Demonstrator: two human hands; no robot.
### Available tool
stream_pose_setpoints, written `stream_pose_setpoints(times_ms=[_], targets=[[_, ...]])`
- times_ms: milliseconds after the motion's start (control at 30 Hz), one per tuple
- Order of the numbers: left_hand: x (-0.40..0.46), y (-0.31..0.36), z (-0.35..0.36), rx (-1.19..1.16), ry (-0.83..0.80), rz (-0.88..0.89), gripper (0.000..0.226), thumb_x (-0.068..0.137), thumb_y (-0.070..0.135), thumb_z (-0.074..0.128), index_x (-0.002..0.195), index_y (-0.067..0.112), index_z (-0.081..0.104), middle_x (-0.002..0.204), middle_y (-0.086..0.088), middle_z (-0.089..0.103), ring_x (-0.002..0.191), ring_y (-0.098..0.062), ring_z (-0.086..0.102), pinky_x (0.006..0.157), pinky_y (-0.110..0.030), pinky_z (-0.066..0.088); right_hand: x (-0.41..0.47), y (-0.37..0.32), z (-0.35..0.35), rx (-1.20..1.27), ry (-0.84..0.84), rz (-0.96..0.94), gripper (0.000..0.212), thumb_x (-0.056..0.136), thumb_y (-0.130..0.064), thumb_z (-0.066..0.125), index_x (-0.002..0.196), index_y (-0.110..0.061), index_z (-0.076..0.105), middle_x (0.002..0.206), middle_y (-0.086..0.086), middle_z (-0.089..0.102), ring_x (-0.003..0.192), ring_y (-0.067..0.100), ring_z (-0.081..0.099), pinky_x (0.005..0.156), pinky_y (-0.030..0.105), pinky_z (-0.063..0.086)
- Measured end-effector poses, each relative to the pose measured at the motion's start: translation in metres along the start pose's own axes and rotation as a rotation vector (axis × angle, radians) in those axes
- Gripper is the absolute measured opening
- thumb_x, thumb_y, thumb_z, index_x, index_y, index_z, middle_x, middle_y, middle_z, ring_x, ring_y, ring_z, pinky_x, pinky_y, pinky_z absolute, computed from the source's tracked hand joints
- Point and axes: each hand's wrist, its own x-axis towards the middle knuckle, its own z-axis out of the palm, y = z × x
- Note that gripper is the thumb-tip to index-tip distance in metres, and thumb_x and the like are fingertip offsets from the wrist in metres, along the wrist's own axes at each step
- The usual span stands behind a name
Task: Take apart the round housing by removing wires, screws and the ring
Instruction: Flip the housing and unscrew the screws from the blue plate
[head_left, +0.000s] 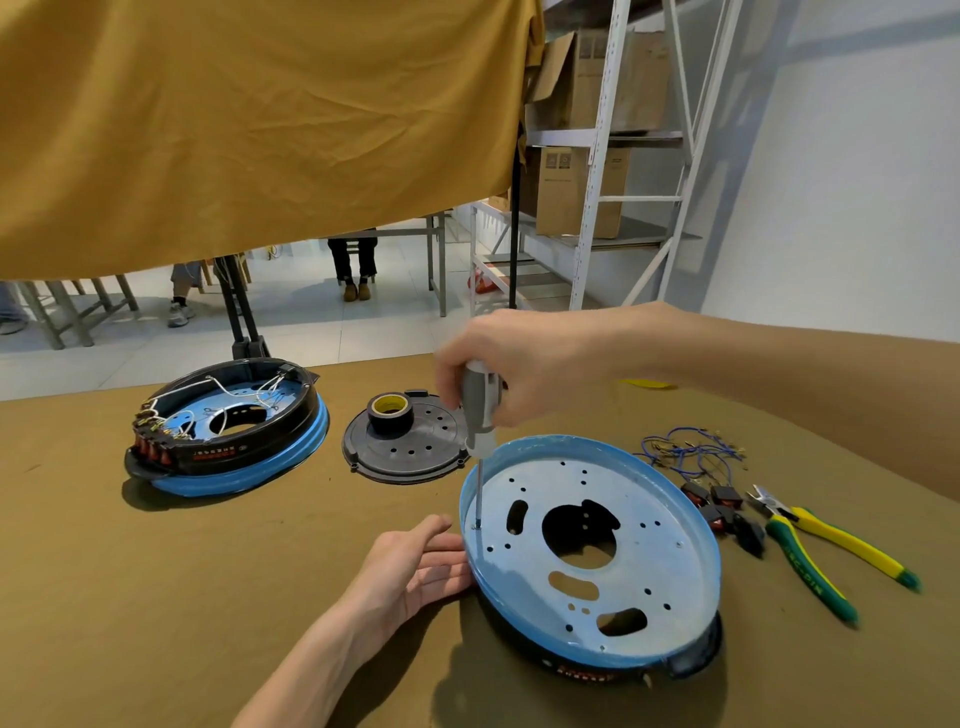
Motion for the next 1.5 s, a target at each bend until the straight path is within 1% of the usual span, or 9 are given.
stream_pose_setpoints(times_ms=[133, 300, 400, 600, 700, 767, 1000, 1267, 1500], targets=[[0.001, -0.001, 0.001, 0.025, 0.027, 0.022, 0.065, 0.074, 0.047, 0.083, 0.107, -0.008, 0.071, 0.097, -0.026, 0.077, 0.081, -0.032, 0.079, 0.061, -0.03, 0.063, 0.003, 0.0, 0.017, -0.367, 0.159, 0.179, 0.05, 0.096, -0.066, 0.048, 0.105, -0.018, 0.057, 0.078, -0.001, 0.055, 0.069, 0.02, 0.059, 0.05, 0.033, 0.043], [0.005, -0.004, -0.001, 0.038, 0.041, 0.058, 0.082, 0.061, 0.061, 0.085, 0.109, -0.004, 0.07, 0.097, -0.022, 0.078, 0.089, -0.033, 0.079, 0.064, -0.031, 0.064, 0.004, 0.005, 0.011, -0.103, 0.196, 0.057, 0.017, 0.091, -0.037, 0.072, 0.095, -0.021, 0.066, 0.081, -0.007, 0.068, 0.077, 0.016, 0.068, 0.069, 0.039, 0.06], [0.005, -0.004, -0.001, 0.053, 0.036, 0.055, 0.082, 0.061, 0.062, 0.086, 0.11, -0.002, 0.069, 0.098, -0.02, 0.079, 0.091, -0.032, 0.079, 0.065, -0.031, 0.064, 0.0, 0.002, 0.004, 0.06, 0.078, -0.017, 0.031, 0.077, -0.015, 0.081, 0.102, -0.026, 0.066, 0.092, -0.01, 0.068, 0.085, 0.012, 0.066, 0.075, 0.039, 0.06], [0.004, -0.002, 0.003, 0.073, 0.066, 0.052, 0.082, 0.056, 0.06, 0.088, 0.107, -0.002, 0.069, 0.094, -0.019, 0.079, 0.088, -0.03, 0.079, 0.064, -0.031, 0.064, 0.002, -0.007, 0.018, -0.402, 0.227, 0.15, 0.045, 0.097, -0.061, 0.052, 0.083, -0.018, 0.056, 0.071, -0.002, 0.055, 0.063, 0.019, 0.058, 0.047, 0.03, 0.038], [0.004, -0.001, 0.005, 0.074, 0.082, 0.05, 0.084, 0.051, 0.061, 0.087, 0.103, -0.002, 0.069, 0.092, -0.019, 0.079, 0.086, -0.029, 0.079, 0.061, -0.03, 0.063, -0.003, -0.008, 0.007, -0.104, 0.132, 0.03, 0.01, 0.09, -0.029, 0.072, 0.09, -0.024, 0.063, 0.078, -0.013, 0.064, 0.076, 0.01, 0.065, 0.062, 0.026, 0.052], [0.004, -0.001, 0.006, 0.079, 0.091, 0.049, 0.085, 0.049, 0.063, 0.086, 0.102, -0.001, 0.07, 0.091, -0.019, 0.08, 0.085, -0.029, 0.08, 0.06, -0.03, 0.063, -0.008, -0.006, 0.005, -0.018, 0.067, 0.005, 0.023, 0.083, -0.019, 0.077, 0.102, -0.025, 0.065, 0.088, -0.013, 0.066, 0.083, 0.008, 0.065, 0.072, 0.029, 0.057], [0.003, -0.006, 0.009, 0.149, 0.103, 0.104, 0.069, 0.069, 0.065, 0.078, 0.104, 0.005, 0.07, 0.09, -0.011, 0.081, 0.086, -0.024, 0.08, 0.068, -0.03, 0.064, -0.043, 0.014, 0.024, 0.115, 0.451, 0.214, 0.029, 0.084, -0.047, 0.078, 0.085, -0.021, 0.066, 0.076, -0.007, 0.067, 0.064, 0.004, 0.064, 0.051, 0.016, 0.046], [-0.002, 0.003, 0.027, 0.274, 0.058, 0.085, 0.017, 0.091, 0.027, 0.066, 0.096, 0.011, 0.062, 0.073, -0.006, 0.061, 0.065, -0.019, 0.056, 0.062, -0.029, 0.054, -0.139, 0.061, 0.108, 1.603, 0.568, 0.618, 0.024, 0.086, -0.01, 0.07, 0.102, 0.004, 0.06, 0.093, 0.018, 0.067, 0.068, 0.02, 0.069, 0.061, 0.028, 0.058], [-0.006, 0.008, 0.028, 0.21, 0.225, 0.202, 0.008, 0.097, 0.024, 0.054, 0.1, 0.018, 0.059, 0.091, -0.009, 0.07, 0.079, -0.022, 0.068, 0.064, -0.033, 0.057, -0.167, 0.104, 0.186, 1.024, 0.778, 0.886, 0.029, 0.099, -0.025, 0.065, 0.095, 0.002, 0.073, 0.079, 0.019, 0.068, 0.069, 0.027, 0.057, 0.059, 0.033, 0.044]])
